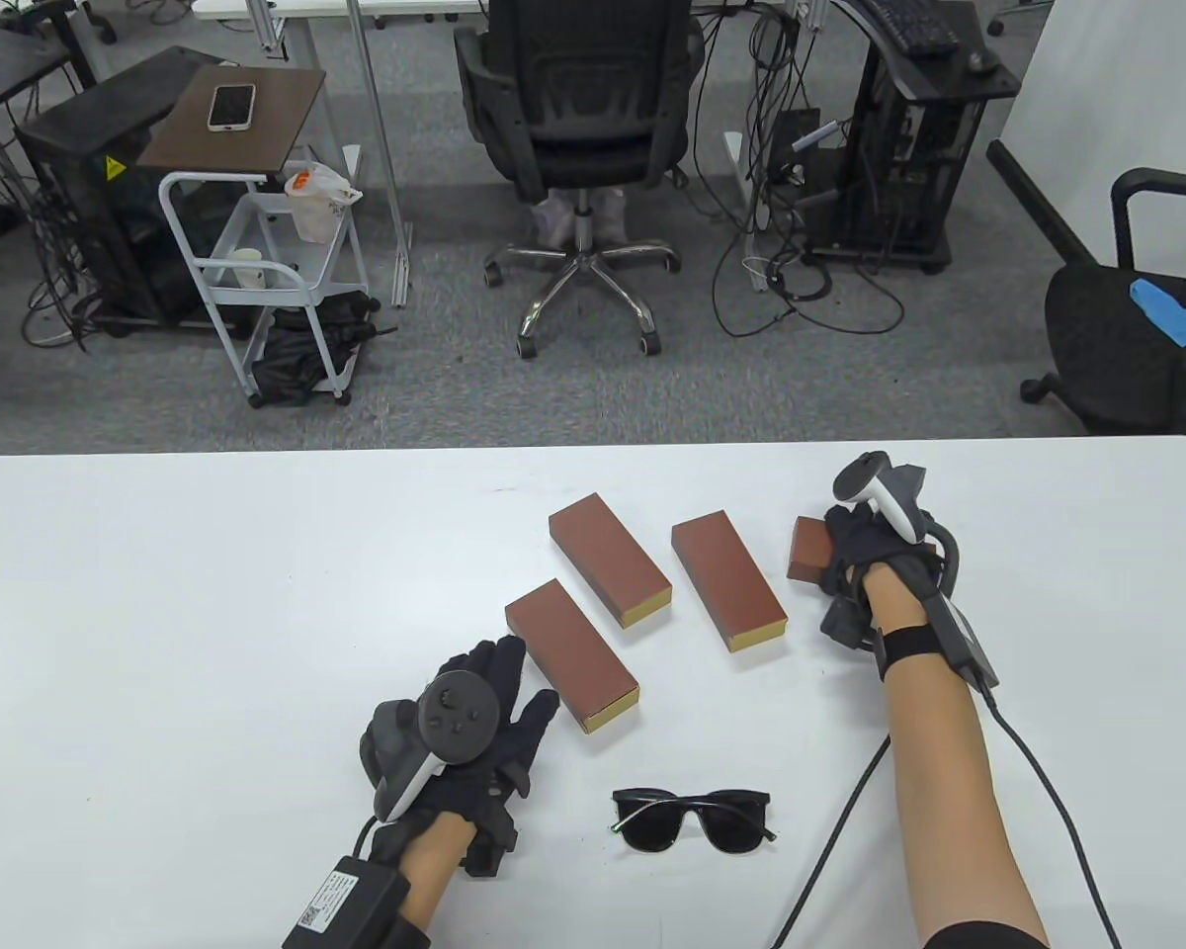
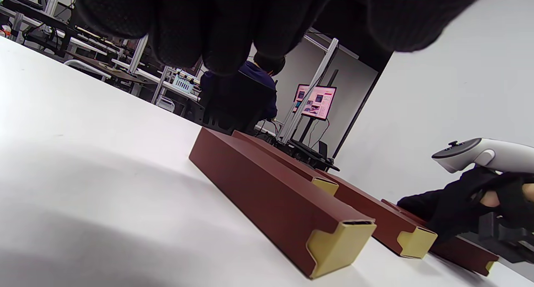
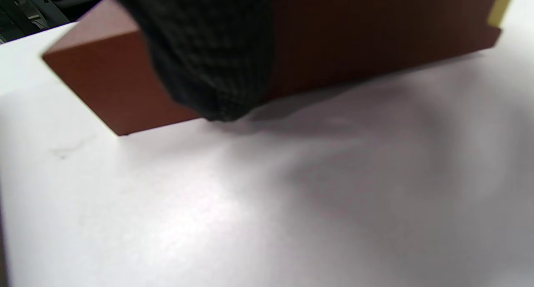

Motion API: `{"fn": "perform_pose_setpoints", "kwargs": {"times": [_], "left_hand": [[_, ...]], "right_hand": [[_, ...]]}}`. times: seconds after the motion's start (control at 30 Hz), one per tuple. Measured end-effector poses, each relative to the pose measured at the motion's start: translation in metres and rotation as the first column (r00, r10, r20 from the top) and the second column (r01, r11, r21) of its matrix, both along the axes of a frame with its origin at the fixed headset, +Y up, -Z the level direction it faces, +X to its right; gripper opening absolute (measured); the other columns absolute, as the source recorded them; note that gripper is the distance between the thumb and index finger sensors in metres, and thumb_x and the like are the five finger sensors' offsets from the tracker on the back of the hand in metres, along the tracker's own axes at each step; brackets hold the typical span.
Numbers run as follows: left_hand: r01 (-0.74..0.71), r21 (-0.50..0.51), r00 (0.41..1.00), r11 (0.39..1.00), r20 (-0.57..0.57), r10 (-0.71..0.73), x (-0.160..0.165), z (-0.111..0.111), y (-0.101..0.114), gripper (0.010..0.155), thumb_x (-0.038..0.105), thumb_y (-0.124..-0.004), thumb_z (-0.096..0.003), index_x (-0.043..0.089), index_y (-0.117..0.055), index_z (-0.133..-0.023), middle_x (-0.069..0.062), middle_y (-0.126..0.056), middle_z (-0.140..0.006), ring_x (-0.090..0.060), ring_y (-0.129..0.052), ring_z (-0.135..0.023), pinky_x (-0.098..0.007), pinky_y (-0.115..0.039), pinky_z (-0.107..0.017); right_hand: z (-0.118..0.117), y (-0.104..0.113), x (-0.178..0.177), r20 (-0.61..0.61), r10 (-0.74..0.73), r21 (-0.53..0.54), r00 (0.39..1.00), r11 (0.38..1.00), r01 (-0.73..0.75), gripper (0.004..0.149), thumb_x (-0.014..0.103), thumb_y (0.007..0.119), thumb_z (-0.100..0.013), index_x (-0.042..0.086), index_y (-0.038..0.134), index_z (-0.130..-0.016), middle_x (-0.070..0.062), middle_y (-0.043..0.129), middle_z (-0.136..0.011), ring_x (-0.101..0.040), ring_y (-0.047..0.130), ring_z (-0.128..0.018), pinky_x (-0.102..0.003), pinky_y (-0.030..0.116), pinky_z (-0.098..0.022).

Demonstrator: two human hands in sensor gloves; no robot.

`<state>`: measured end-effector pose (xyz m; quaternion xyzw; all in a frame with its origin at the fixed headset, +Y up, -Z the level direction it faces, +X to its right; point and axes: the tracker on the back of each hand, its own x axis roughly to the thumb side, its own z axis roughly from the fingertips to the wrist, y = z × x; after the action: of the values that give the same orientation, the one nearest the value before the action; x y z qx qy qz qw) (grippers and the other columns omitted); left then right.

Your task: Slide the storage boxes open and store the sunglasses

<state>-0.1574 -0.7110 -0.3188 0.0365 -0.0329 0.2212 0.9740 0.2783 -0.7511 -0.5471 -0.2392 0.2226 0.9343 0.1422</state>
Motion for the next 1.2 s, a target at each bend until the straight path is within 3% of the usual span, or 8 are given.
{"fn": "perform_pose_setpoints", "kwargs": {"times": [0.33,0.53,0.73,1.0,1.2], "left_hand": [[-0.005,0.031,0.999,1.000,0.039,0.004,0.003,0.000,0.003,0.073,0.065,-0.072,-0.0403,0.030,-0.068,-0.105,-0.005,-0.075,-0.109,-0.037,-0.074,-0.099,-0.060,-0.065,-0.067],[-0.008,0.070,0.994,0.997,0.107,0.000,0.009,0.002,0.007,0.075,0.067,-0.074,-0.0389,0.031,-0.068,-0.104,-0.005,-0.077,-0.107,-0.036,-0.080,-0.093,-0.056,-0.071,-0.061],[-0.021,0.092,0.975,0.995,0.224,0.000,0.023,0.005,0.009,0.079,0.069,-0.077,-0.0369,0.031,-0.065,-0.106,-0.005,-0.074,-0.108,-0.035,-0.078,-0.095,-0.057,-0.070,-0.063],[-0.040,0.162,0.942,0.986,0.336,-0.017,0.041,0.014,0.018,0.088,0.072,-0.082,-0.0327,0.031,-0.061,-0.107,-0.004,-0.073,-0.109,-0.034,-0.078,-0.096,-0.057,-0.071,-0.063],[-0.054,0.178,0.923,0.983,0.385,-0.019,0.050,0.020,0.023,0.092,0.073,-0.085,-0.0305,0.031,-0.060,-0.108,-0.004,-0.072,-0.110,-0.034,-0.077,-0.097,-0.057,-0.071,-0.063]], "right_hand": [[0.027,0.000,0.020,-0.041,-0.050,0.116,0.998,0.992,0.054,0.089,0.033,0.101,-0.021,0.041,0.047,-0.091,0.006,0.035,-0.103,-0.026,0.037,-0.100,-0.049,0.013,-0.084],[0.051,0.033,0.033,-0.071,-0.103,0.174,0.992,0.978,0.114,0.088,0.033,0.102,-0.021,0.040,0.048,-0.091,0.004,0.034,-0.102,-0.026,0.037,-0.099,-0.050,0.015,-0.084],[0.089,0.070,0.009,-0.276,-0.023,0.218,0.961,0.972,0.086,0.088,0.035,0.102,-0.021,0.038,0.050,-0.091,0.001,0.037,-0.102,-0.029,0.040,-0.097,-0.053,0.020,-0.083],[0.144,0.097,-0.062,-0.584,0.205,0.325,0.786,0.946,-0.005,0.088,0.042,0.100,-0.019,0.034,0.051,-0.093,-0.005,0.042,-0.101,-0.033,0.048,-0.093,-0.058,0.030,-0.079],[0.171,0.103,-0.105,-0.688,0.255,0.360,0.679,0.933,0.015,0.088,0.047,0.098,-0.020,0.031,0.052,-0.093,-0.008,0.046,-0.099,-0.035,0.054,-0.091,-0.060,0.037,-0.076]]}}
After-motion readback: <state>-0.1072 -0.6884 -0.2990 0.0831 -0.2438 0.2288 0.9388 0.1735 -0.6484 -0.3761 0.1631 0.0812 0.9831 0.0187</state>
